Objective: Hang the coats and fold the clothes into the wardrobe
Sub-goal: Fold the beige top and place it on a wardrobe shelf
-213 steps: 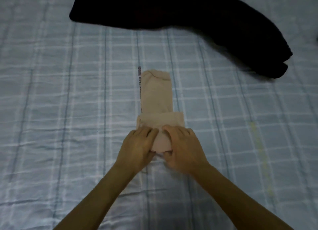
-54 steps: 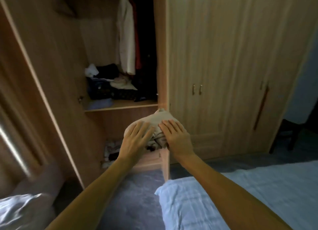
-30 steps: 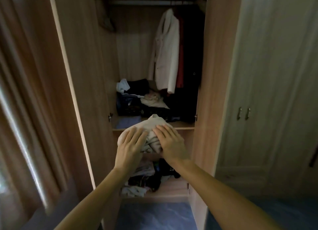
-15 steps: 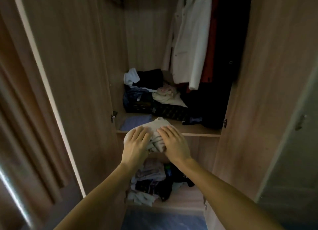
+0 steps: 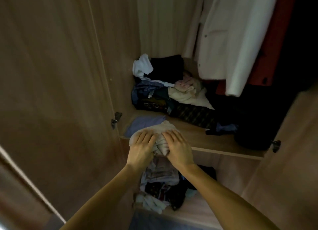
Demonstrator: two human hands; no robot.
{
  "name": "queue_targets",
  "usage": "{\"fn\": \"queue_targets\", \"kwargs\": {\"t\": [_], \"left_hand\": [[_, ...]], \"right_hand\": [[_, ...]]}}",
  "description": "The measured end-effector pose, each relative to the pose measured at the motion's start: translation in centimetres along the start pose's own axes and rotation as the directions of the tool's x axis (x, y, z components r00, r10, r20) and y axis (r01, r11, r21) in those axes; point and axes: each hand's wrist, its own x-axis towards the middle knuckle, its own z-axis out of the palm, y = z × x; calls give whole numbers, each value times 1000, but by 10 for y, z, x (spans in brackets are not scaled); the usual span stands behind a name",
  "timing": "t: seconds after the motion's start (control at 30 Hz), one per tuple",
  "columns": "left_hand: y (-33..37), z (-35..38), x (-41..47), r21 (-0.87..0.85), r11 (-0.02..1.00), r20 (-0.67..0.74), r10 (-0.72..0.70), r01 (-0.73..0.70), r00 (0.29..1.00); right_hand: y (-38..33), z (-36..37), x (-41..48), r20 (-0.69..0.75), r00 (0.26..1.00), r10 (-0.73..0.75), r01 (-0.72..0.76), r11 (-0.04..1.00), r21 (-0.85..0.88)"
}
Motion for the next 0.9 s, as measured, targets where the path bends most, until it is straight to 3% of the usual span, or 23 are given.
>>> {"fn": "queue_targets", "kwargs": {"t": [0.27, 0.37, 0.43, 0.53, 0.6, 0.67, 0.8, 0.9], "left_hand": [[-100, 100, 62, -150, 988, 69, -29, 39, 997], [-137, 129, 96, -134, 990, 33, -28, 32, 999], [-158, 145, 112, -73, 995, 124, -59, 69, 990], [-170, 177, 112, -28, 959, 387, -251, 283, 887], [-171, 208, 95, 31, 941, 511, -306, 338, 804], [-169, 225, 84, 41, 929, 547, -328, 367, 770], [-168, 219, 93, 26, 918, 532, -347, 395, 772], [-184, 222, 101, 154, 894, 587, -425, 421, 689]], "right_hand": [[42, 99, 81, 88, 996, 31, -32, 999, 9], [57, 133, 124, 92, 995, 50, -51, 999, 12], [64, 160, 145, 110, 989, 96, -98, 995, 11], [67, 196, 144, 279, 949, 146, -159, 987, 26], [66, 212, 128, 387, 909, 157, -197, 978, 64], [68, 215, 120, 375, 913, 160, -210, 973, 95], [73, 210, 118, 365, 924, 113, -183, 969, 164], [69, 211, 116, 392, 912, 120, -196, 968, 160]]}}
